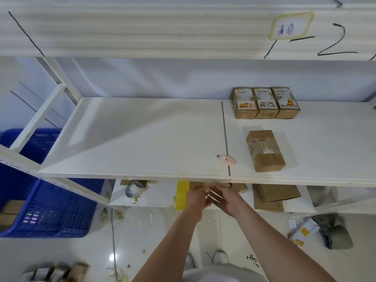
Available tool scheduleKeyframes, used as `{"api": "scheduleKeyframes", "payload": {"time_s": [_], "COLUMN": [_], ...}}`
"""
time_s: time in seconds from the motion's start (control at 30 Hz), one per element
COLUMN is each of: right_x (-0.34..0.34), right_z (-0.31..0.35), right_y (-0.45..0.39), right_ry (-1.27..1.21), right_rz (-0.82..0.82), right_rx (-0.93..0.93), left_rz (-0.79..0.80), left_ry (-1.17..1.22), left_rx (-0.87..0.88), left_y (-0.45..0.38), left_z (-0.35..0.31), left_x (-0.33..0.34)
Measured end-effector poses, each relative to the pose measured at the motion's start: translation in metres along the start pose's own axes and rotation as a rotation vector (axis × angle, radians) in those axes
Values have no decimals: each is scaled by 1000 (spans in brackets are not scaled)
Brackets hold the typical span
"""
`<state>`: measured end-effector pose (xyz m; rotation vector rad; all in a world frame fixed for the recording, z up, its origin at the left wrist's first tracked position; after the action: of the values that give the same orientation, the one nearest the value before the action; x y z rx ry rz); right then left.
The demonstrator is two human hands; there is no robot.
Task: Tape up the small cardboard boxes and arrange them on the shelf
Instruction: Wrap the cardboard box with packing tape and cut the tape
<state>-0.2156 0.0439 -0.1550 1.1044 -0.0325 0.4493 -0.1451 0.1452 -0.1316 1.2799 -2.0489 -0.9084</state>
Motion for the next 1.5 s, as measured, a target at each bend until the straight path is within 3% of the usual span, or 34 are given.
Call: {"api": "scheduleKeyframes", "payload": {"time_s": [0.37,0.97,1.33,1.5], "right_x": [-4,-17,-17,-18], "right_z": [2,14,20,17], "right_y": [-14,-26,-24,-17], "right_ry": [72,138,365,403], "right_rz": [-26,54,107,119], "right_rx": [55,131,132,37], "left_rz": [-50,-110,-165,-176], "left_ry": [81,39,-93,-117], "left_rx": [48,-37,-5,70], "left_y": [-8,-25,-30,-25], "left_z": [10,19,33,36], "left_x": [9,14,10,2]}}
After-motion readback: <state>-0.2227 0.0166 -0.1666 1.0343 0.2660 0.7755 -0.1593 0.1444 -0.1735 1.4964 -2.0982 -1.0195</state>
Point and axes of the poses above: each hand's wrist, its own y-axis away from the middle knuckle, its own x-axis out of the palm, z = x × y, the point moved 3 cm from there along -y, towards the middle knuckle, and after that the axes turned 2 degrees about -z, right-handed, at the moved point
